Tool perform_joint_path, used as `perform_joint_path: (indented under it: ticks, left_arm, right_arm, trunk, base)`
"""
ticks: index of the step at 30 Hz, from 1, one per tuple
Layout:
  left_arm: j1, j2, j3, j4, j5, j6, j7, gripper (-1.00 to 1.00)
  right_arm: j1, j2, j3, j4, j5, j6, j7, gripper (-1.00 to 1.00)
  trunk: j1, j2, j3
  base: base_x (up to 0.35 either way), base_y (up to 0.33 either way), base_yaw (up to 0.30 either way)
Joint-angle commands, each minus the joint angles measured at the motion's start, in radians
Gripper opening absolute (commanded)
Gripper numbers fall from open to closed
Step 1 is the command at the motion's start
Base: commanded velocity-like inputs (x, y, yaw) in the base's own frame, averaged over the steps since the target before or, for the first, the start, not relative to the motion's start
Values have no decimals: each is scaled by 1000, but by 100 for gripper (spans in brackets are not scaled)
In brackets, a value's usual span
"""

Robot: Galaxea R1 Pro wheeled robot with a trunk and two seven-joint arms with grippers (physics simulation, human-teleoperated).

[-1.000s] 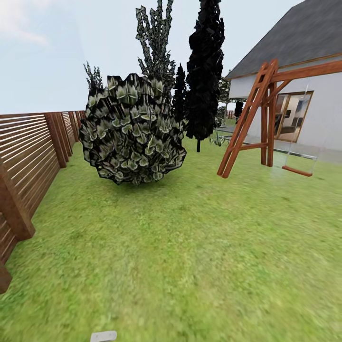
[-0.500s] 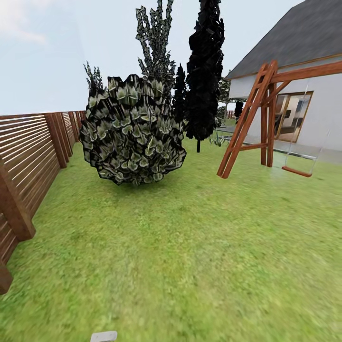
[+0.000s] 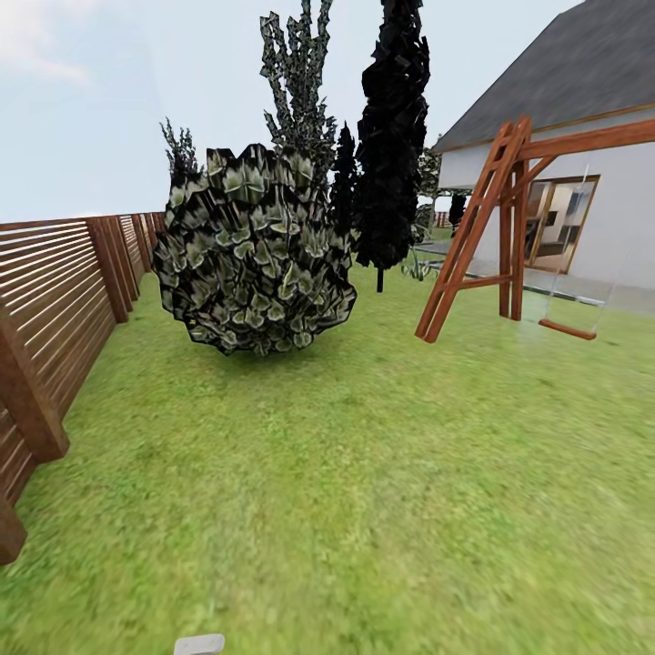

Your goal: Take the three Easter eggs out of the wicker basket on the lawn in the garden, then place them on the lawn next to a single tree (choose any tree) so that all three eggs are next to the same tree and none are left in the basket.

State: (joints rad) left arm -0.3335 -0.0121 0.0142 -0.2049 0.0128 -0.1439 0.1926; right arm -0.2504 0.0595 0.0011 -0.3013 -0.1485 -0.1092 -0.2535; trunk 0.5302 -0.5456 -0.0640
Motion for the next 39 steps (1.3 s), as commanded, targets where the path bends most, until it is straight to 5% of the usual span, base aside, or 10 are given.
perform_joint_path:
  ticks: [1,21,39]
  left_arm:
    - [-1,0,1,1,1,-4,2,100]
    - [-1,-2,1,1,1,-5,2,100]
    - [-1,-3,0,1,0,-5,2,100]
  right_arm:
    - [-1,0,0,1,-9,-6,-1,100]
    - [-1,1,0,10,-8,-6,-1,100]
    - [-1,1,0,15,-8,-6,-1,100]
  trunk:
    - [-4,6,1]
    - [-80,146,64]
    - [-80,146,64]
  base:
    - [0,0,0]
    - [0,0,0]
    - [0,0,0]
